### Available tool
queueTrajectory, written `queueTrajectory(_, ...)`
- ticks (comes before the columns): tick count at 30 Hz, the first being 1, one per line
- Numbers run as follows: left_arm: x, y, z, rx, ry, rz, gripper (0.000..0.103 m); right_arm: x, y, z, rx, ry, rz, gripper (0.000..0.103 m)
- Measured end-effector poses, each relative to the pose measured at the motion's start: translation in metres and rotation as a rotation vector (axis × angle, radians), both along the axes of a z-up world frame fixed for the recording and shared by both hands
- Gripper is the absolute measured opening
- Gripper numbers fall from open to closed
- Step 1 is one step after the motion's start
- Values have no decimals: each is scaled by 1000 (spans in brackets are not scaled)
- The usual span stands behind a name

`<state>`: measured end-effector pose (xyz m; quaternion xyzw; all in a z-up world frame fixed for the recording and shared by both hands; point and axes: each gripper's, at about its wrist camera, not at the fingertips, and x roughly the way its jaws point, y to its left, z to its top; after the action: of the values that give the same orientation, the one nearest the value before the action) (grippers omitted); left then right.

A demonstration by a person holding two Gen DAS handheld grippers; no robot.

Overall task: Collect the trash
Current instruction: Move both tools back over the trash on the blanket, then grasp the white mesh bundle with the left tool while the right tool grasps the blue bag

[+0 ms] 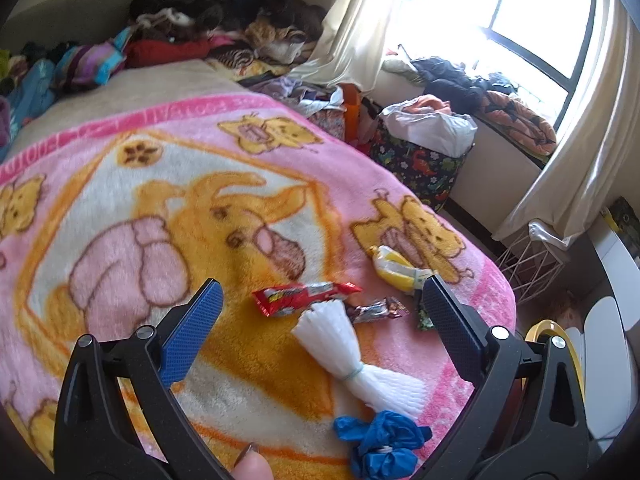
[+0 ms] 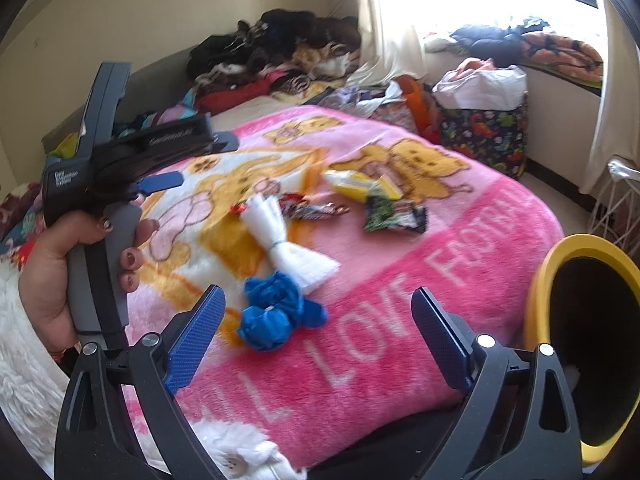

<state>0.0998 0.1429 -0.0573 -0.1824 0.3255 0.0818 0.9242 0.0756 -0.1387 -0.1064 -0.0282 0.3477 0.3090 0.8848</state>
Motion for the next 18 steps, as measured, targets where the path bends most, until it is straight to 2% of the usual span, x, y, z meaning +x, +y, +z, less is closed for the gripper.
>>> queueTrajectory(7,5,10,-20,-40,72,0,92,7,17,-17,-28,53,34,91)
queueTrajectory(12,8,12,-34,-72,115,-17,80,15,28,-33,-48,100,49,91)
queueTrajectory(18,13,10,-50,-156,156,-49,64,22,47,-47,-72,140,91,84)
